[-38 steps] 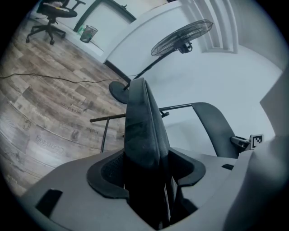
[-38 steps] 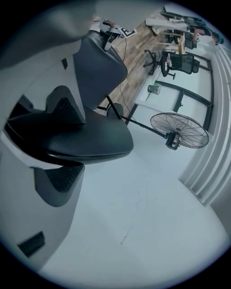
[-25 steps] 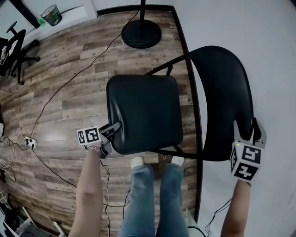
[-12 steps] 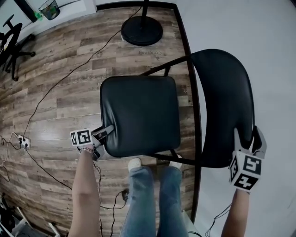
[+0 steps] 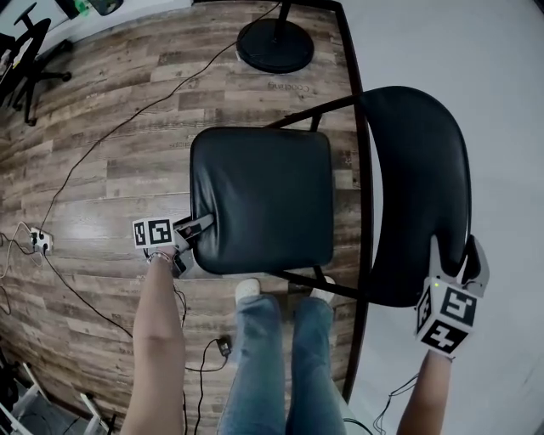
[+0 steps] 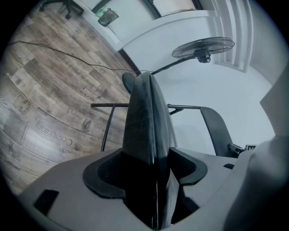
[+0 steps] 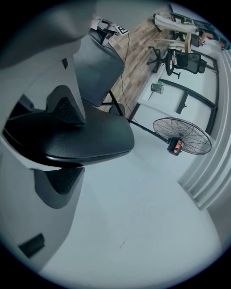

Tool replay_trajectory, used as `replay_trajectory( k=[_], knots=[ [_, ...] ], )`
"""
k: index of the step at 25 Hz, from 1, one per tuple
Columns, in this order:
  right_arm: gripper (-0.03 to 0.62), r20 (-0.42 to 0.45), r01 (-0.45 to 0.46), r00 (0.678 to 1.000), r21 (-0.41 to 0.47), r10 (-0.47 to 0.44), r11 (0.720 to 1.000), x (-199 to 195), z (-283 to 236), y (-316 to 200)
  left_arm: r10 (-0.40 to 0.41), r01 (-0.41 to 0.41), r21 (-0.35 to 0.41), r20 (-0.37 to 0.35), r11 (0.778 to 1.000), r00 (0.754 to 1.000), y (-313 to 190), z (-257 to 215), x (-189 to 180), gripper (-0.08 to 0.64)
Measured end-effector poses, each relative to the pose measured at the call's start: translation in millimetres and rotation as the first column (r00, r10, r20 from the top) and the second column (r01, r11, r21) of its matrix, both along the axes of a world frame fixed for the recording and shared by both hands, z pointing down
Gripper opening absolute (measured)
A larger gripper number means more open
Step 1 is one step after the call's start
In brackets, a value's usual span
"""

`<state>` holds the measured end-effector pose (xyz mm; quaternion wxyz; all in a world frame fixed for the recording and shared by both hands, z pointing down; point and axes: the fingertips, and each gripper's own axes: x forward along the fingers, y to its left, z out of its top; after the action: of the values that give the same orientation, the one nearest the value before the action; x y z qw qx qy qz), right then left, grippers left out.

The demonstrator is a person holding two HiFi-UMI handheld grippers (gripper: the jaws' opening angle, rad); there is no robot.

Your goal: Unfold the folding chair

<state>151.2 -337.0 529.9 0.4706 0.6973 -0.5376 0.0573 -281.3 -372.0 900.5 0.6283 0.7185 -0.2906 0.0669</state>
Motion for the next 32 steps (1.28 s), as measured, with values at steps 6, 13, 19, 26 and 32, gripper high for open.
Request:
replay_trajectory(
  k=[6, 13, 19, 26, 32],
  knots=[
    [0.285, -0.015, 0.011, 1.0, 0.016, -0.011, 1.0, -21.1, 1.7, 0.7, -0.012, 0.012, -0.005, 0.079, 1.0, 0.997, 2.3, 9.9, -15.5, 0.304],
    [0.287, -0.028, 0.025, 0.999, 0.036, -0.024, 0.999, -34.9, 4.1, 1.8, 0.042, -0.064, 0.051, 0.357, 0.997, 0.933, 1.2, 14.2, -29.5, 0.306],
    [0.287, -0.026, -0.01, 1.0, 0.011, 0.01, 1.0, -35.3, 5.0, 3.1, 0.213, -0.333, 0.044, 0.687, 0.942, 0.694, -7.0, 1.1, -31.6, 0.32],
    [0.29, -0.032, -0.03, 0.999, -0.006, 0.03, 1.0, -35.2, 8.0, 0.4, 0.203, -0.377, -0.005, 0.848, 0.926, 0.489, 2.5, -11.8, -35.5, 0.306],
    [0.29, -0.036, -0.02, 0.999, -0.011, 0.019, 1.0, -32.8, 10.3, 0.6, 0.246, -0.479, -0.019, 0.876, 0.878, 0.416, 14.4, -41.7, -15.5, 0.286]
  ],
)
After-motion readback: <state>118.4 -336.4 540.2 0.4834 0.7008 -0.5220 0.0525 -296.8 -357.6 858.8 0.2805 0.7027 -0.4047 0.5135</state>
